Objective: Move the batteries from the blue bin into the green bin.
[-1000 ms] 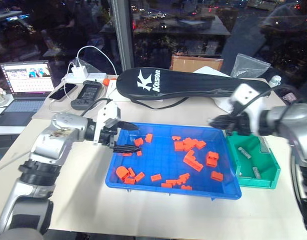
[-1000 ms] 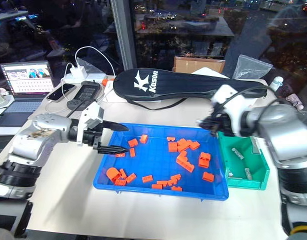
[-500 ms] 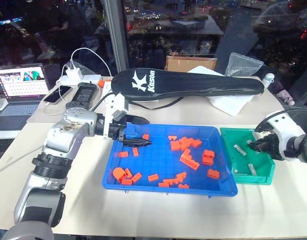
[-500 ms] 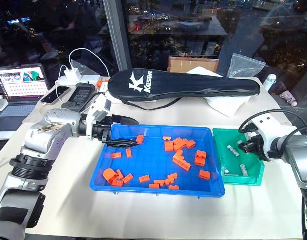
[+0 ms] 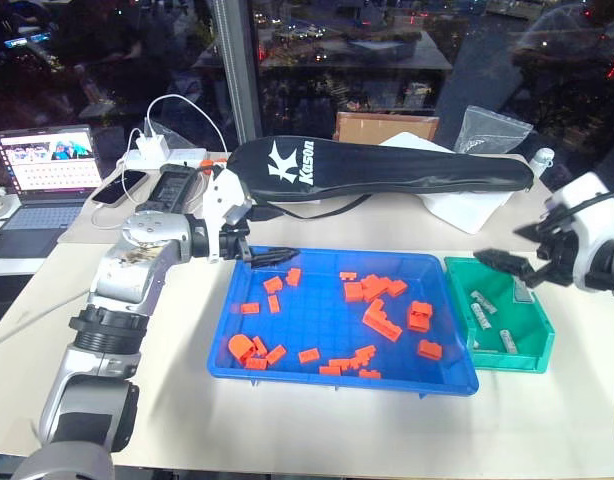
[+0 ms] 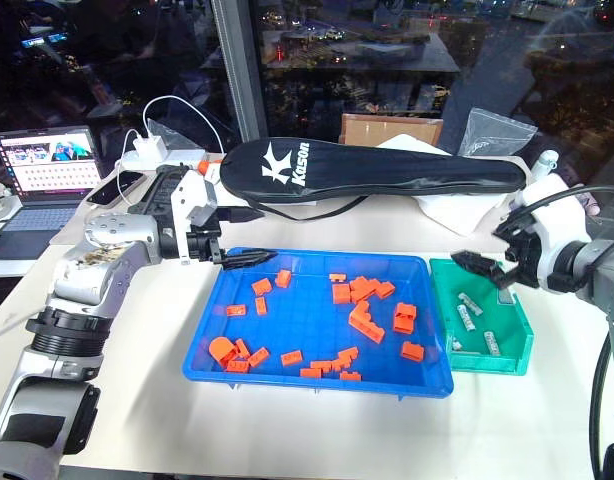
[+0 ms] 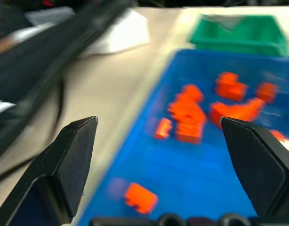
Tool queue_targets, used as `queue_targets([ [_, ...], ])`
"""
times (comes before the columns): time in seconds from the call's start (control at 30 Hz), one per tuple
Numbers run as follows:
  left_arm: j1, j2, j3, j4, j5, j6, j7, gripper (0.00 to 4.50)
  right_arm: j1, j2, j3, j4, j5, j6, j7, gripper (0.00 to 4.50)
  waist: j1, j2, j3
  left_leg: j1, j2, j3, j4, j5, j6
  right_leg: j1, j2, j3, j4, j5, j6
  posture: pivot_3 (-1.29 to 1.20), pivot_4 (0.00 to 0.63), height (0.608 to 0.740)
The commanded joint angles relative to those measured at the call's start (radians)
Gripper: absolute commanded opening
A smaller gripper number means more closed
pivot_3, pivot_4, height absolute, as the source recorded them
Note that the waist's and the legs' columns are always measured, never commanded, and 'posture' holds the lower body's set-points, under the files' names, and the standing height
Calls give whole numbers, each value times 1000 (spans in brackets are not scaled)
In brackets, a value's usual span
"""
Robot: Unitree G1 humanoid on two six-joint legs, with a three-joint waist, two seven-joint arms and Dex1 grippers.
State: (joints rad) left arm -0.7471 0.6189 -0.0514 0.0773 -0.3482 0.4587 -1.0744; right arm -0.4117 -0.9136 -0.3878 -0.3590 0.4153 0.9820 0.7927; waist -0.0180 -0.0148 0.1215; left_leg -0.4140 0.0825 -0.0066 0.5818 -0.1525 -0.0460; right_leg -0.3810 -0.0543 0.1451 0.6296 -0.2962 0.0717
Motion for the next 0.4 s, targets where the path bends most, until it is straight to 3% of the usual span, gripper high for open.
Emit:
queue_targets([
  [0.03, 52, 47, 87, -49, -37, 42, 30, 4500, 30, 99, -76, -145, 150, -22, 1, 4432, 0, 0, 0, 0, 0, 0, 0, 0, 0, 0, 0, 0, 0, 0, 0, 0, 150, 736],
  [0.13, 93, 58, 137, -74, -55, 72, 72, 4500, 44, 140, -90, -202, 219, 29, -37, 4432, -2, 0, 0, 0, 0, 0, 0, 0, 0, 0, 0, 0, 1, 2, -3, 0, 150, 736],
  [0.4, 189, 46, 171, -121, -87, 131, 135, 4500, 175, 78, 12, -166, 118, -64, -80, 4432, 11, 0, 0, 0, 0, 0, 3, 0, -1, 6, -1, -1, -2, 1, -3, 0, 150, 736],
])
